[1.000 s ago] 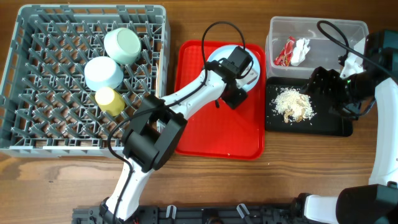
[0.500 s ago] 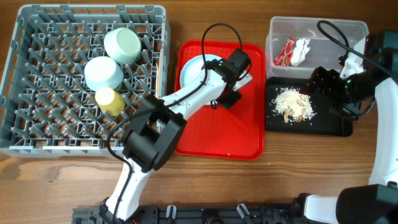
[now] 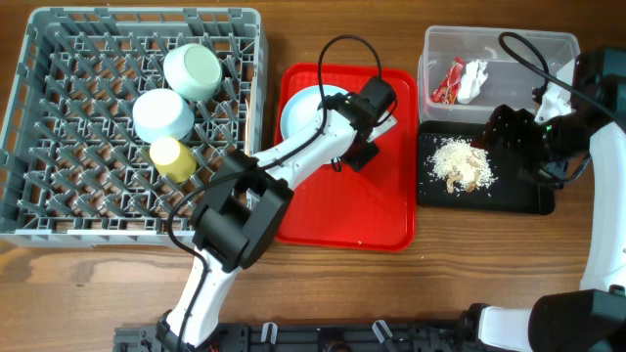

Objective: Sort waste into correct bins and load items into the dishwasher rack
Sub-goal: 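Grasp the rim of the light-blue plate with the left gripper, then lift the plate on edge and carry it over the dish rack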

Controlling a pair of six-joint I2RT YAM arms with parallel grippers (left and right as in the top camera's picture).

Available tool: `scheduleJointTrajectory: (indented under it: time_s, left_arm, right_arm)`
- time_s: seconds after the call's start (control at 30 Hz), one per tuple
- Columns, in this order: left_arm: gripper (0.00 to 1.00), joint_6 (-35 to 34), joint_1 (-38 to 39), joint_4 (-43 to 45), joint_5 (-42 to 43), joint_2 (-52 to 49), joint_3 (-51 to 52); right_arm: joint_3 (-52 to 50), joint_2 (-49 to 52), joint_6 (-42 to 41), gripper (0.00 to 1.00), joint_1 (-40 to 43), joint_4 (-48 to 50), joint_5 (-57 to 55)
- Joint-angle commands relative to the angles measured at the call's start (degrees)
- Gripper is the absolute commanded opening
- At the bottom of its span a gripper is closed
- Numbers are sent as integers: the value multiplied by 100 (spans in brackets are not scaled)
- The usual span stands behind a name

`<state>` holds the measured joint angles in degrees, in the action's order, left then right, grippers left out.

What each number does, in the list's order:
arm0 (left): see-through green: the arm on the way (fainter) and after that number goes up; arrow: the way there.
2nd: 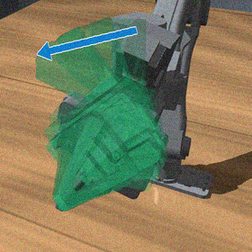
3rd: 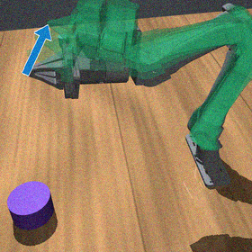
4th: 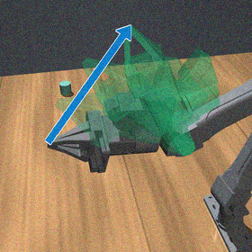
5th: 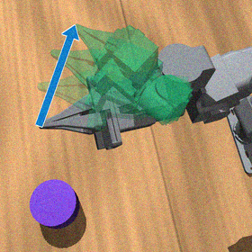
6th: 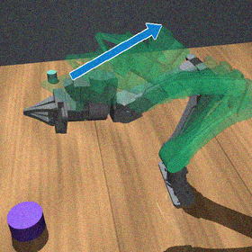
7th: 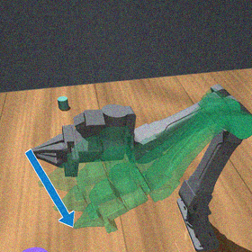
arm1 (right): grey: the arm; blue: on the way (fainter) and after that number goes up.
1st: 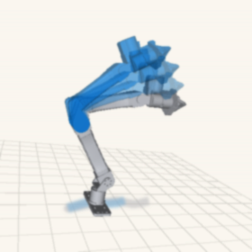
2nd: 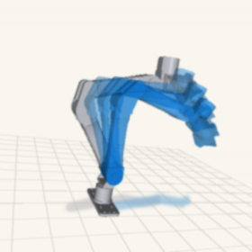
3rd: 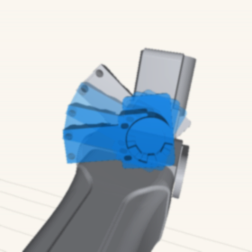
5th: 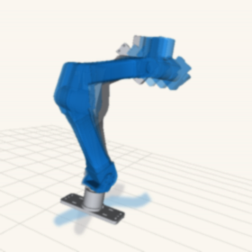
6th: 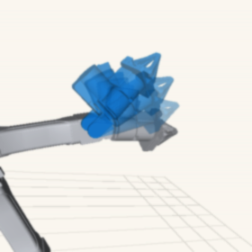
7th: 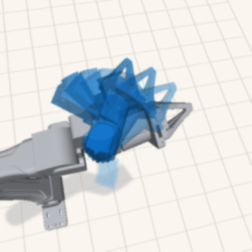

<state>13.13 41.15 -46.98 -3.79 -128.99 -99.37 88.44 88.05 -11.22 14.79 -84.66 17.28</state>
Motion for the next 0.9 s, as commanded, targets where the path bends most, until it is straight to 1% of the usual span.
scheduleJointTrajectory:
  time_s: [0.0, 0.07, 0.17, 0.37, 0.6, 0.67, 0.73, 0.87]
  left_arm:
    - [4, -2, 149, 59, -1331, 262, 79]
    - [4, -2, 236, 120, -1790, 372, 79]
    - [4, -2, 367, 133, -2129, 544, 79]
    - [4, -44, 431, 127, -2186, 962, 79]
    - [4, -776, 273, 103, -2179, 1685, 79]
    - [4, -1069, 118, 61, -2090, 1921, 79]
    - [4, -1172, -26, 11, -1893, 2074, 79]
    - [4, -1574, -470, -74, -1113, 2310, 79]
  right_arm:
    - [90, -94, 70, 100, 2, -2, -94]
    - [90, -94, 70, 100, 2, -4, -94]
    - [90, -94, 70, 100, 2, -4, -94]
    - [90, -94, 70, 100, 2, -4, -94]
    - [90, -94, 74, 100, 2, -4, -94]
    - [90, -94, 72, 100, 2, -4, -94]
    - [90, -94, 74, 100, 2, -4, -94]
    - [90, -94, 72, 99, 2, -4, -94]
